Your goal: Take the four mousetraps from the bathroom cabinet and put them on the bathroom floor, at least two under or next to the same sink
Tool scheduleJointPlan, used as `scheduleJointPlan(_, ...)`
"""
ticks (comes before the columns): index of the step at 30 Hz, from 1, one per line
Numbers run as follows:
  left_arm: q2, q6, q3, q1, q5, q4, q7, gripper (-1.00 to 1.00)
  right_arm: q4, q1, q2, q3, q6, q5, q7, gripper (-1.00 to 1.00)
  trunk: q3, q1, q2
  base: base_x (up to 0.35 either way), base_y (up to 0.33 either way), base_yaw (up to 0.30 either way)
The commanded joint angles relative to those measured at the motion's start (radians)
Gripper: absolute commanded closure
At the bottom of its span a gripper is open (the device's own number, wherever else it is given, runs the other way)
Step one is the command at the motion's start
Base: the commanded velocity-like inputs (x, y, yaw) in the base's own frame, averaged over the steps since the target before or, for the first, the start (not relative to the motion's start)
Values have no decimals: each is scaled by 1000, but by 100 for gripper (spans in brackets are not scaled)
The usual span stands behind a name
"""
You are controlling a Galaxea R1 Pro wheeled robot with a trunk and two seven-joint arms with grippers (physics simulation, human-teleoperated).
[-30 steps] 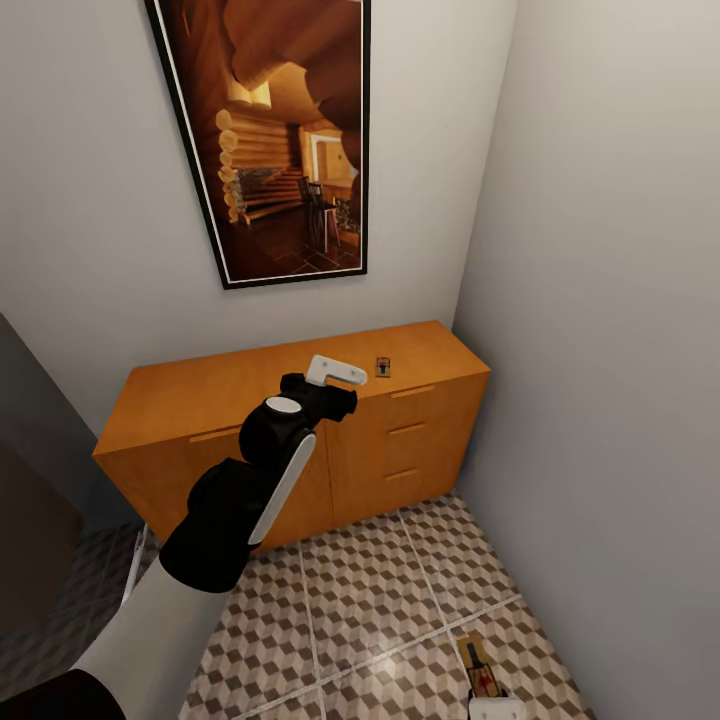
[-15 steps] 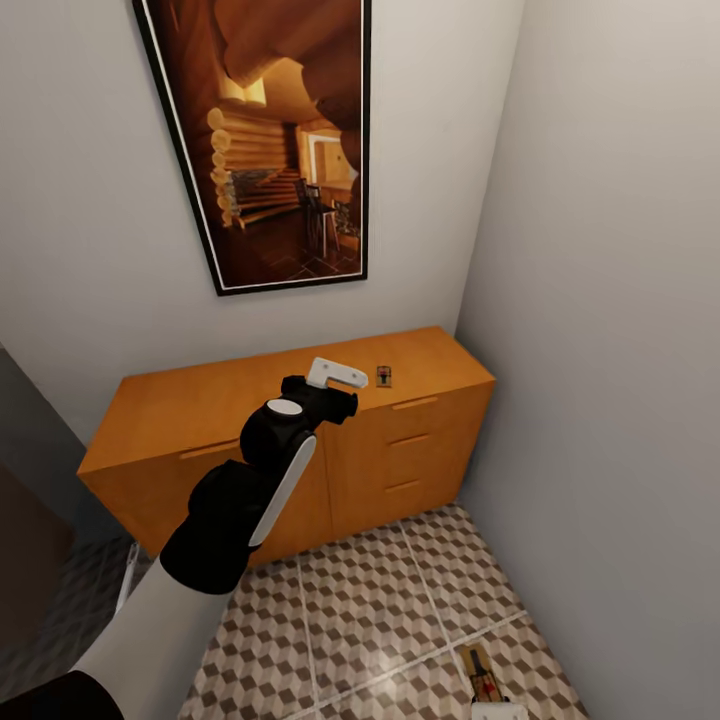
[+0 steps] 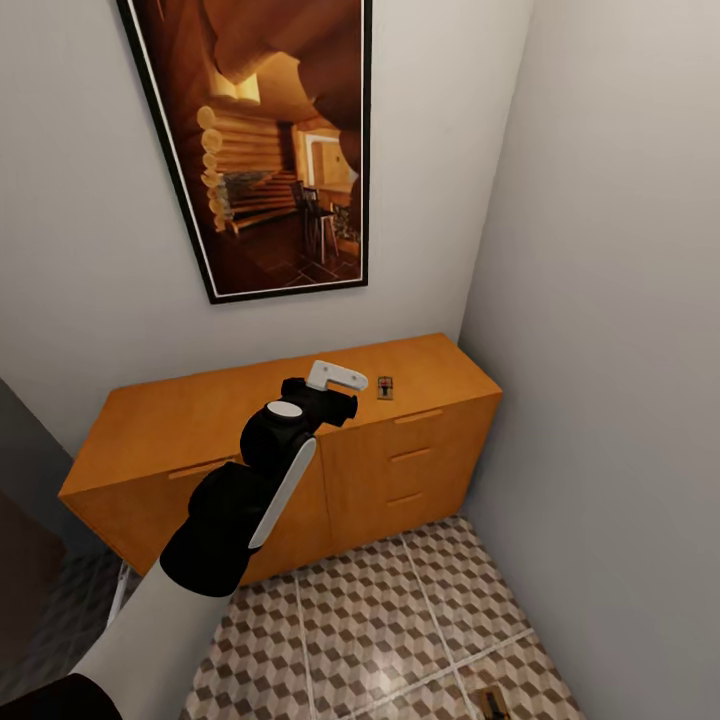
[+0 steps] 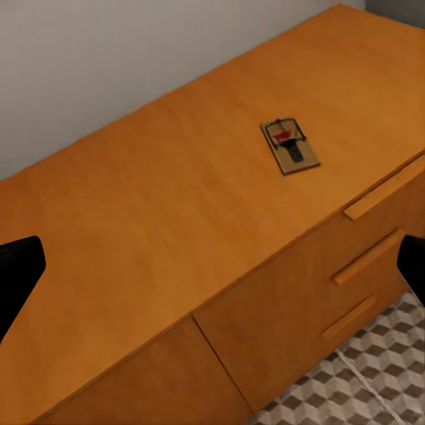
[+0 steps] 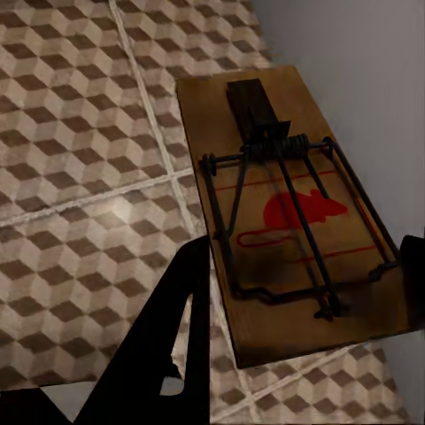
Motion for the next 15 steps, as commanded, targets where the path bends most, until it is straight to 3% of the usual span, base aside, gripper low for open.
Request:
scheduleJointPlan(1, 0, 4, -1, 1, 9, -1, 9, -100, 1, 1, -2, 7, 8, -9, 10, 100, -2, 1, -2, 89, 0, 0)
scheduleJointPlan(6, 0, 3, -1, 27, 9, 1, 9, -100, 1, 5, -18, 7, 38, -119, 132, 100, -2, 1, -2, 82, 0, 0)
scheduleJointPlan(9, 0, 2, -1, 34, 9, 1, 9, -100, 1, 6, -22, 7, 65, -155, 158, 100, -2, 1, -2, 66, 0, 0)
scheduleJointPlan(15, 0, 2, -1, 41, 9, 12, 9, -100, 1, 6, -24, 7, 99, -177, 174, 100, -2, 1, -2, 26, 0, 0)
